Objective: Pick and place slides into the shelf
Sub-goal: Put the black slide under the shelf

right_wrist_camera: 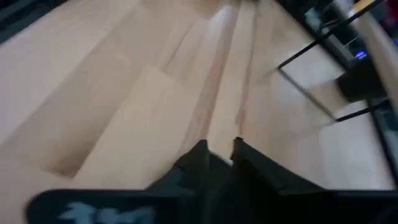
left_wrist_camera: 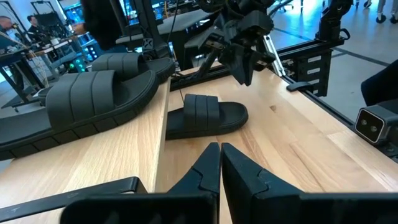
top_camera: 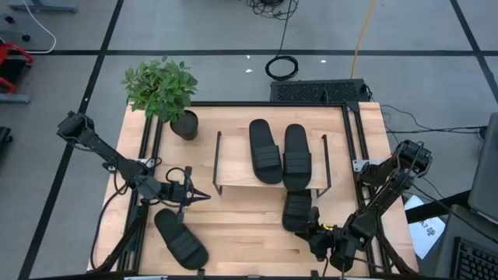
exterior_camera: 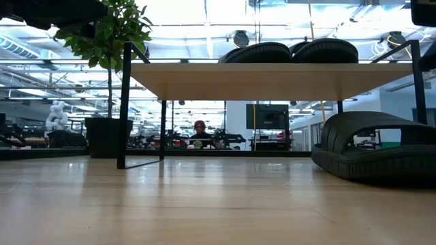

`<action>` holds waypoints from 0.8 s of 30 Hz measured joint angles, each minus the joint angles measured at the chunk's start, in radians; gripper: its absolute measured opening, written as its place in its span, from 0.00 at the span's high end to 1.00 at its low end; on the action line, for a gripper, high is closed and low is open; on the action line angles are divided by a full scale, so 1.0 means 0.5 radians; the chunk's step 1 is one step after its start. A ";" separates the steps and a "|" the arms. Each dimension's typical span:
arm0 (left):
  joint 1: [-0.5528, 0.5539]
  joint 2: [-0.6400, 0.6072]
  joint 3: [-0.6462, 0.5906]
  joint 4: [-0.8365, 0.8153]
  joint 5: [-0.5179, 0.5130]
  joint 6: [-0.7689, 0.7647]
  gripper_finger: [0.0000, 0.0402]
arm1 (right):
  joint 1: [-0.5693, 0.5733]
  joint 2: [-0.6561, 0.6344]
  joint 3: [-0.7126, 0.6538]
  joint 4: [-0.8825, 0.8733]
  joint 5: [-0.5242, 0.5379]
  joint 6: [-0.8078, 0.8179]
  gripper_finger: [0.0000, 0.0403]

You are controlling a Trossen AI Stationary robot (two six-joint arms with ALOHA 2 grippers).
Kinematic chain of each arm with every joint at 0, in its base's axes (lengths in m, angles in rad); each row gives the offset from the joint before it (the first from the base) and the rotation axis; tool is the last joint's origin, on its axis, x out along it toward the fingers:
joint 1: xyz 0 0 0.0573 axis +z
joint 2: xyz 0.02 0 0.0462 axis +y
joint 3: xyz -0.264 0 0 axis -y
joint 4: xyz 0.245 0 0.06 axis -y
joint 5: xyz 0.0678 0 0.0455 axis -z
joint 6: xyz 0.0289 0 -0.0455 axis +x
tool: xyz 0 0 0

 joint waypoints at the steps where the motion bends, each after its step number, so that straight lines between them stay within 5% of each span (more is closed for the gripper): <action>1: 0.000 0.000 0.000 0.000 0.000 0.000 0.96 | -0.002 -0.018 0.000 -0.047 -0.030 0.050 0.80; 12: 0.000 0.000 0.000 -0.006 0.001 0.001 0.96 | -0.078 -0.031 0.000 -0.515 -0.091 0.575 0.40; 24: 0.000 0.000 0.000 -0.019 0.001 0.000 0.96 | -0.224 -0.025 0.001 -0.757 -0.201 0.773 0.39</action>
